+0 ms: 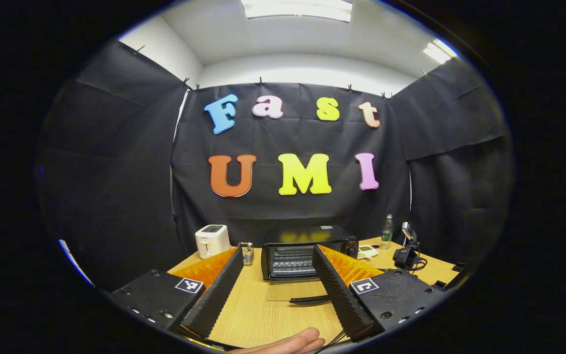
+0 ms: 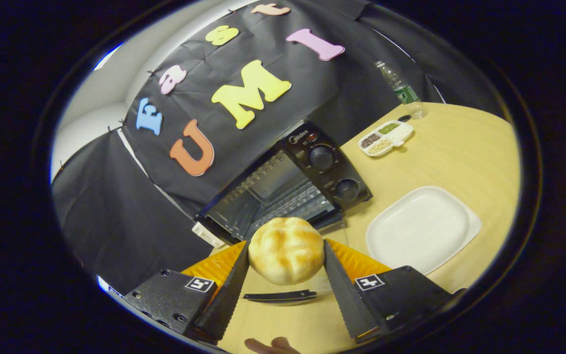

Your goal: Open the electric oven with the left hand, put the food in, and close the electric oven.

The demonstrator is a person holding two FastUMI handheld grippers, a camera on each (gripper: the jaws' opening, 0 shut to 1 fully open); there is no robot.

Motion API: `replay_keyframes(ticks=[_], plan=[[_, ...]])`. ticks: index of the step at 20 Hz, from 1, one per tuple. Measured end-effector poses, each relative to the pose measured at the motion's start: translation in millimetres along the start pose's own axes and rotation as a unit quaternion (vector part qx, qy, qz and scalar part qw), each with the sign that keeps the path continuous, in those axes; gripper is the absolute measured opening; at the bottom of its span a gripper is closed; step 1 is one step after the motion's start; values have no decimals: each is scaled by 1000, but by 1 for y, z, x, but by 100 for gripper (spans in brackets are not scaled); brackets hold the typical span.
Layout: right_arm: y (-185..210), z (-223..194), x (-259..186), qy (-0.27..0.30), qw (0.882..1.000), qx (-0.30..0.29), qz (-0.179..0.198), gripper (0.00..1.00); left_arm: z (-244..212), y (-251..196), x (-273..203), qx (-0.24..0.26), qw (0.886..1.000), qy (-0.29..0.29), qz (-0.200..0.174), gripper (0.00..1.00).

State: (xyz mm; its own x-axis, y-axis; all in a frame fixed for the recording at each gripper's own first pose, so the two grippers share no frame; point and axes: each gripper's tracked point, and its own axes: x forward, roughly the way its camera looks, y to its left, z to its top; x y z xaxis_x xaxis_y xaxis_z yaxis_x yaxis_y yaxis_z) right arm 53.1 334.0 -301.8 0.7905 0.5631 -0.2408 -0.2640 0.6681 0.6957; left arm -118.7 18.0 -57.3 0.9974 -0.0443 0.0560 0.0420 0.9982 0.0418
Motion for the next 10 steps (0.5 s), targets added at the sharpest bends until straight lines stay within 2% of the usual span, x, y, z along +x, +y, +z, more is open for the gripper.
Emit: replay_keyframes(ticks=[4,7,10], plan=[[32,-3,42,-32,999,37,-2,87,-6,12,3,6,1000,5,7,93],[34,-1,78,-59,996,43,-43,88,-6,11,6,-6,1000,5,-10,93],[28,2,115,-78,993,48,-75,87,-11,21,13,-11,1000,8,-9,93]])
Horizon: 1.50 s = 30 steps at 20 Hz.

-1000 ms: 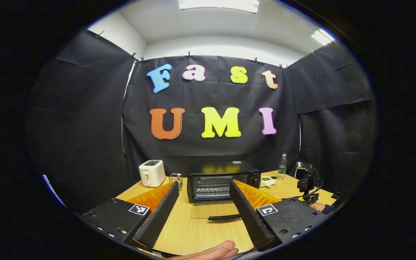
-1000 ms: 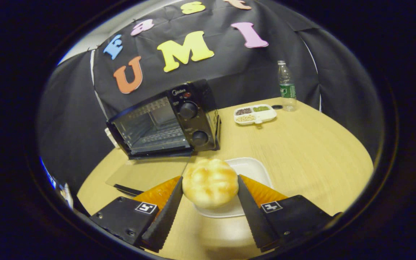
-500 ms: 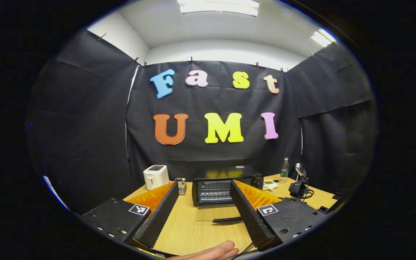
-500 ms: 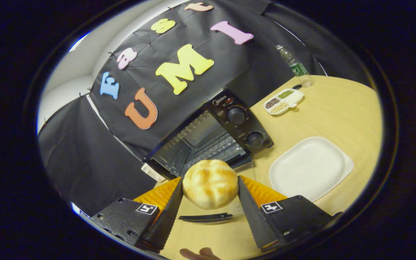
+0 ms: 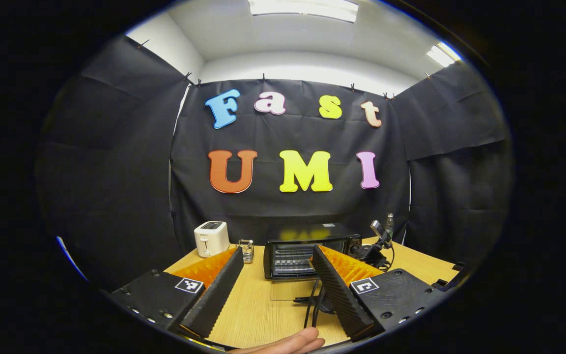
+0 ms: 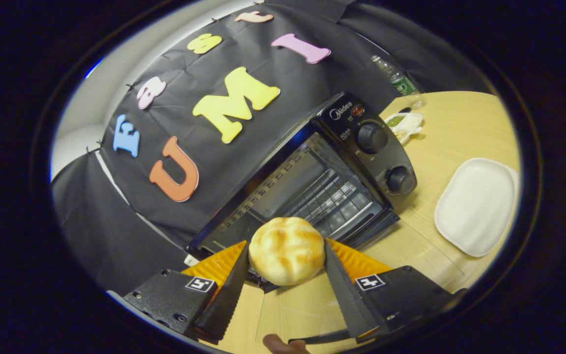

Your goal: Open the electric oven with the left hand, put the food in, and close the electric oven.

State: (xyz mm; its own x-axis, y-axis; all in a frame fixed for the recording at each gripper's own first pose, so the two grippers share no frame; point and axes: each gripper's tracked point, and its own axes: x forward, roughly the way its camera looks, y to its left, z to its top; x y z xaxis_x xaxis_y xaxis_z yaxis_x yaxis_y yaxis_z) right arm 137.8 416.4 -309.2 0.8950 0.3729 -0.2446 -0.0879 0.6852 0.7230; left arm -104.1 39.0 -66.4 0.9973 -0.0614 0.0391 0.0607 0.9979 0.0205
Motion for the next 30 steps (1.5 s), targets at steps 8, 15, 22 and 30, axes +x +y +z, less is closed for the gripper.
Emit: replay_keyframes(ticks=[8,15,22,30], plan=[[2,23,92,-39,993,-108,-9,87,-21,35,18,4,999,28,30,93],[14,33,124,-50,986,-160,-2,88,-43,44,31,-10,998,51,44,93],[12,33,89,-57,981,-184,16,95,-38,26,23,-9,998,50,35,93],[10,46,-2,-75,979,-184,46,95,-27,0,3,-8,999,41,27,93]])
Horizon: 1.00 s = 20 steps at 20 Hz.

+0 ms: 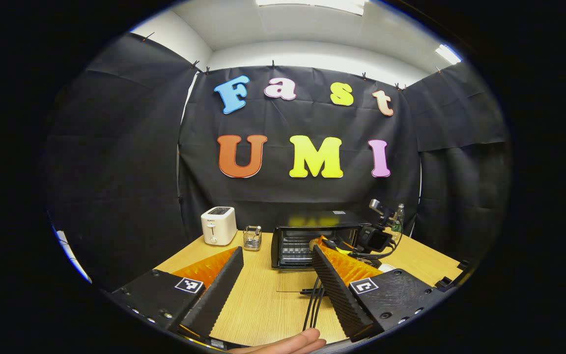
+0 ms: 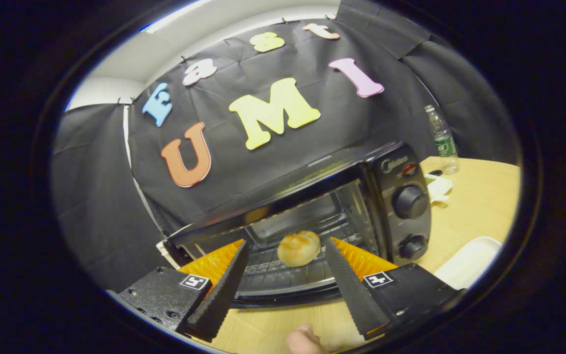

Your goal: Open the electric oven with the left hand, put the food in, and close the electric oven.

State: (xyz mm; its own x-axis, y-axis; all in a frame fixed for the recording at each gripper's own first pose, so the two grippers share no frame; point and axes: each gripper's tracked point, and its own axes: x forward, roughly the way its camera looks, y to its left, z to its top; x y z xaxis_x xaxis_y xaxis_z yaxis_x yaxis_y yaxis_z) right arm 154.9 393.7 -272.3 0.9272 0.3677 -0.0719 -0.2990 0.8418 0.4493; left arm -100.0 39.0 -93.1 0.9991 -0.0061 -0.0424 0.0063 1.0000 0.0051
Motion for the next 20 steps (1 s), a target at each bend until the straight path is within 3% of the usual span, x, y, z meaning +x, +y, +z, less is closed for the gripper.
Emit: replay_keyframes(ticks=[5,8,15,20], plan=[[17,36,-80,-9,998,-14,58,95,-6,-6,-2,-10,1000,12,4,93],[16,58,-120,-11,997,-31,70,95,-14,-5,9,-18,999,27,16,93],[-16,144,-205,-74,991,-107,20,95,-70,-29,53,-18,995,98,7,93],[-40,193,-261,-97,980,-171,-26,96,-137,-66,84,-16,984,174,-31,93]])
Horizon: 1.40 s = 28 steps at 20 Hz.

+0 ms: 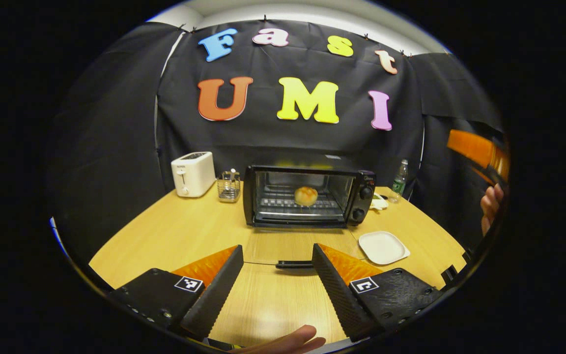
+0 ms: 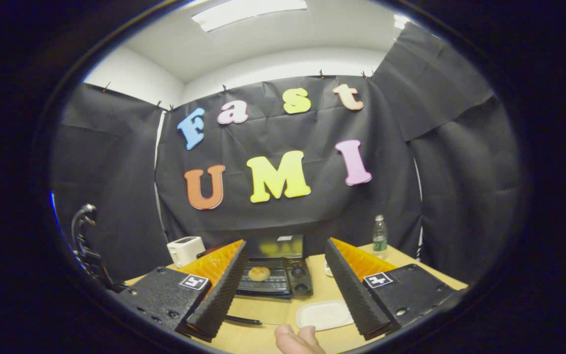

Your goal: Open the electric oven with the left hand, put the food in, and close the electric oven.

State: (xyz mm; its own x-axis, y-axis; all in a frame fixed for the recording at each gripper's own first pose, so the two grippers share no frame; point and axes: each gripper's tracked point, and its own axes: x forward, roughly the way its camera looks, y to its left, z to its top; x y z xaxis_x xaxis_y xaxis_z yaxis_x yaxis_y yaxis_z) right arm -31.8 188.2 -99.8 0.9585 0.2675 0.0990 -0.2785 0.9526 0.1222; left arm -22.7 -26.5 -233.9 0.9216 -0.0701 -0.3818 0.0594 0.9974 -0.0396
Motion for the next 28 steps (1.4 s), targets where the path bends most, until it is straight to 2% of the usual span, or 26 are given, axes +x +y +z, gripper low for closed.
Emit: replay_keyframes(ticks=[3,7,9,13,18,28], plan=[[-12,14,-20,-7,1000,-14,-6,96,-35,-22,23,-16,998,51,-24,93],[-27,24,-41,-23,1000,-9,-2,96,-65,-50,48,7,994,97,-46,93],[-39,33,-51,-36,999,-10,-7,96,-81,-57,59,3,991,123,-53,93],[-60,48,-63,-65,997,-20,-26,96,-101,-51,79,-3,987,156,-31,94],[-72,43,-64,-56,998,-12,-30,96,-116,-57,89,13,983,183,-22,94],[-81,40,-67,-53,998,1,-33,96,-110,-53,93,9,982,186,-14,92]])
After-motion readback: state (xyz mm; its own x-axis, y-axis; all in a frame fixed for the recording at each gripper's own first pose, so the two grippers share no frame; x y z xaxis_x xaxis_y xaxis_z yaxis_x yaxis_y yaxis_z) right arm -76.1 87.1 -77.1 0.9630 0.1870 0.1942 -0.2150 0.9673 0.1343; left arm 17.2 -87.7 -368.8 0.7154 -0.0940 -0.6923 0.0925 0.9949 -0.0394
